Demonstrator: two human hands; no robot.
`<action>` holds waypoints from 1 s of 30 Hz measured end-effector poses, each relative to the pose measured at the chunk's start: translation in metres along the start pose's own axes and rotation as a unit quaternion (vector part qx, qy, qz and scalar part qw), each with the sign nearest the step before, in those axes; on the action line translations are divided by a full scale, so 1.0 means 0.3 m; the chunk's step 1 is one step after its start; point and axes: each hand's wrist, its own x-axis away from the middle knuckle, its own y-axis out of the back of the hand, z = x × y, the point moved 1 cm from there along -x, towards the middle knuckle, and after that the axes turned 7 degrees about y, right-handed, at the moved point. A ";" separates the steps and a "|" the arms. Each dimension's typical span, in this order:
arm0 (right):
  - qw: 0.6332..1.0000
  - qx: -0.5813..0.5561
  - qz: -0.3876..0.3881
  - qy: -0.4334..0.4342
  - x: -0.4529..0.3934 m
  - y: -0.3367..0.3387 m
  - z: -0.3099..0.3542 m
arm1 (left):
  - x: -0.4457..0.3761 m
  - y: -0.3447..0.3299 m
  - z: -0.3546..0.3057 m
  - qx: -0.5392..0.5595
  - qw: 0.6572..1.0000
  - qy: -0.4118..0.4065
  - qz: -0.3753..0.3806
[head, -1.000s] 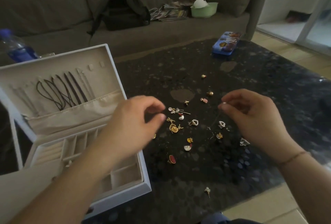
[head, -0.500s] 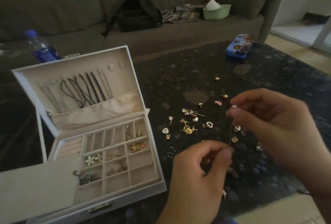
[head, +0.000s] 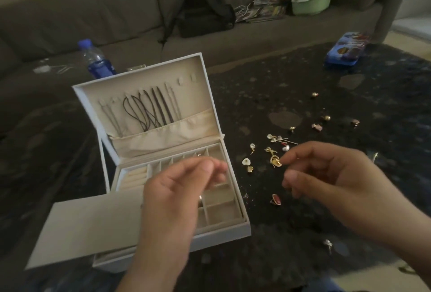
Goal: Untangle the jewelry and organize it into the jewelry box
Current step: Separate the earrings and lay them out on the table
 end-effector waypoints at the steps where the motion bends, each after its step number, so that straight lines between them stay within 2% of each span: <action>1: 1.000 0.013 -0.009 -0.002 -0.002 0.006 -0.004 | -0.018 0.028 0.004 -0.047 0.999 0.008 -0.010; 5: 0.998 0.037 -0.041 -0.025 -0.007 0.018 -0.015 | -0.067 0.077 0.039 -0.213 0.977 0.032 0.005; 10: 0.994 0.090 -0.053 -0.028 -0.004 0.030 -0.020 | -0.070 0.070 0.080 -0.335 0.941 0.022 0.047; 17: 0.991 0.110 -0.075 -0.014 -0.006 0.060 -0.028 | -0.057 0.065 0.086 -0.426 0.902 -0.026 0.068; 22: 0.976 0.084 -0.199 -0.014 -0.022 0.148 -0.075 | -0.042 0.068 0.070 -0.497 0.857 -0.102 0.090; 25: 0.963 0.102 -0.244 -0.051 -0.034 0.210 -0.123 | -0.062 0.025 0.027 -0.496 0.854 -0.140 0.077; 28: 0.947 0.152 -0.262 -0.101 -0.047 0.258 -0.176 | -0.150 -0.083 -0.009 -0.511 0.839 -0.120 0.148; 30: 0.938 0.215 -0.239 -0.129 -0.057 0.270 -0.202 | -0.241 -0.169 -0.008 -0.526 0.821 -0.121 0.186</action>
